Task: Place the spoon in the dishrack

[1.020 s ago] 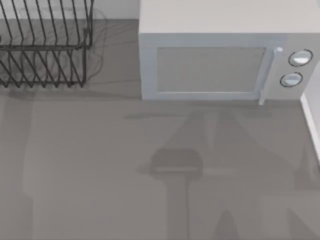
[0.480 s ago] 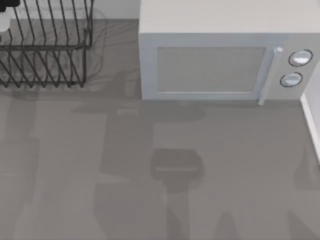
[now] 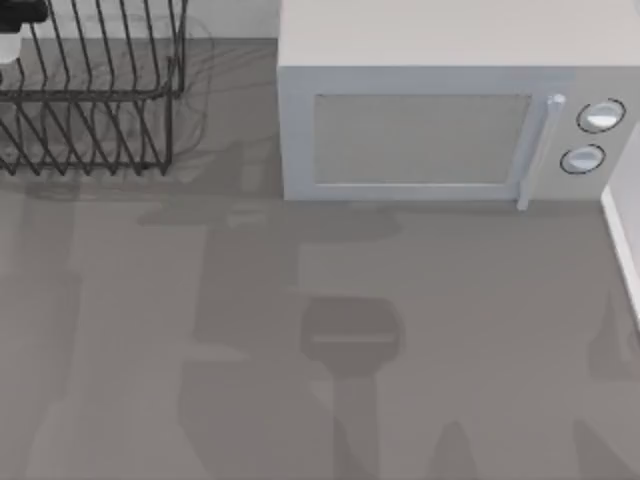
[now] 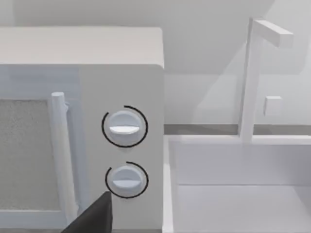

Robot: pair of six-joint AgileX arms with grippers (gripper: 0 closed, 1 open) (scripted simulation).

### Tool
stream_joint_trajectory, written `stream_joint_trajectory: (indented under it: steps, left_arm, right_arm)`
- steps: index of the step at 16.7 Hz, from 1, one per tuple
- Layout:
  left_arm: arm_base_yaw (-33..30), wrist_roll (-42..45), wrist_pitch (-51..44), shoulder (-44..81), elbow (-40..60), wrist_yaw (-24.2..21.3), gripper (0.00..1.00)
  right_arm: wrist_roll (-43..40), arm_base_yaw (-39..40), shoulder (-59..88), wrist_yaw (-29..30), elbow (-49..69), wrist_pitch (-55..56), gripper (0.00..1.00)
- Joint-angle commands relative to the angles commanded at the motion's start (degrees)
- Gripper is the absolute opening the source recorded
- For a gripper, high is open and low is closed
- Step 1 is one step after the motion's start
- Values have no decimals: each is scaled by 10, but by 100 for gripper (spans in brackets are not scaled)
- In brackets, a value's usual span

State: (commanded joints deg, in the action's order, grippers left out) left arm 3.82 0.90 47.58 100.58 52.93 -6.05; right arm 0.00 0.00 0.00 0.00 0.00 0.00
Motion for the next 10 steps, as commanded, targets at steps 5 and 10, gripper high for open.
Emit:
stream_joint_trajectory:
  steps: [5,10]
  left_arm:
    - [0,0,0,0,0,0,45]
    - [0,0,0,0,0,0,83]
  right_arm:
    - [0,0,0,0,0,0,100]
    - [0,0,0,0,0,0,100]
